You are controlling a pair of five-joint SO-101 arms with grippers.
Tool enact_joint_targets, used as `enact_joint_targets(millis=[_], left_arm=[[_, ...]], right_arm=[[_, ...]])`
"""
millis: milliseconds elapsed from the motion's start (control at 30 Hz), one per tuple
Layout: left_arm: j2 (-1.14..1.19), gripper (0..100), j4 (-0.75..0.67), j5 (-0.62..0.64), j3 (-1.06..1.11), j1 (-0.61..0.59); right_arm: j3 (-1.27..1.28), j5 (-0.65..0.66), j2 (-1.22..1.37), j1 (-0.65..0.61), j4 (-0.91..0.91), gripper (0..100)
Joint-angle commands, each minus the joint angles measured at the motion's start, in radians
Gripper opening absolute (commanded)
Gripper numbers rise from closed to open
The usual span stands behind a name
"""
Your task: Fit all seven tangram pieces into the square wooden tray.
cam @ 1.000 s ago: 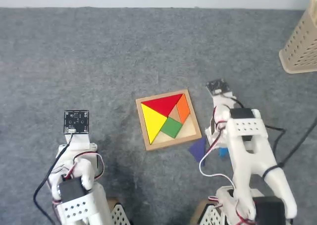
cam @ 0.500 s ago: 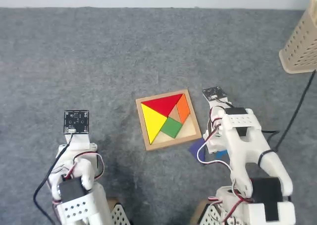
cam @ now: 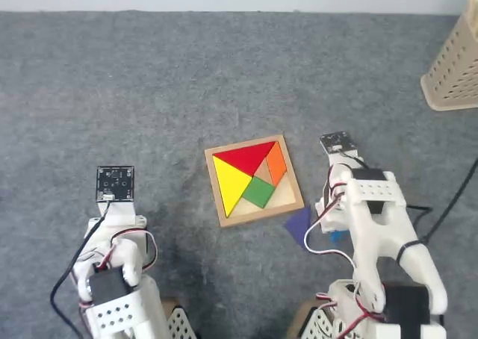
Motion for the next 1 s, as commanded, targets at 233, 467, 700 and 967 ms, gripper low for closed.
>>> enact_joint_targets(millis=[233,467,700,967], left_arm=[[-0.014,1,0.008,-0.005,-0.007,-0.003],[-0.014,1,0.008,-0.005,-0.007,-0.003],[-0.014,1,0.008,-0.005,-0.007,-0.003],[-0.014,1,0.008,-0.005,-0.007,-0.003]], right_arm=[[-0.006,-0.015,0.071,-0.03,-0.071,18.4],[-0.021,-0.015,0.088,-0.033,-0.068,17.2],[-0.041,-0.006,0.079,-0.033,-0.068,0.6],[-0.207,-0.006,0.079,-0.039,0.018,0.6]])
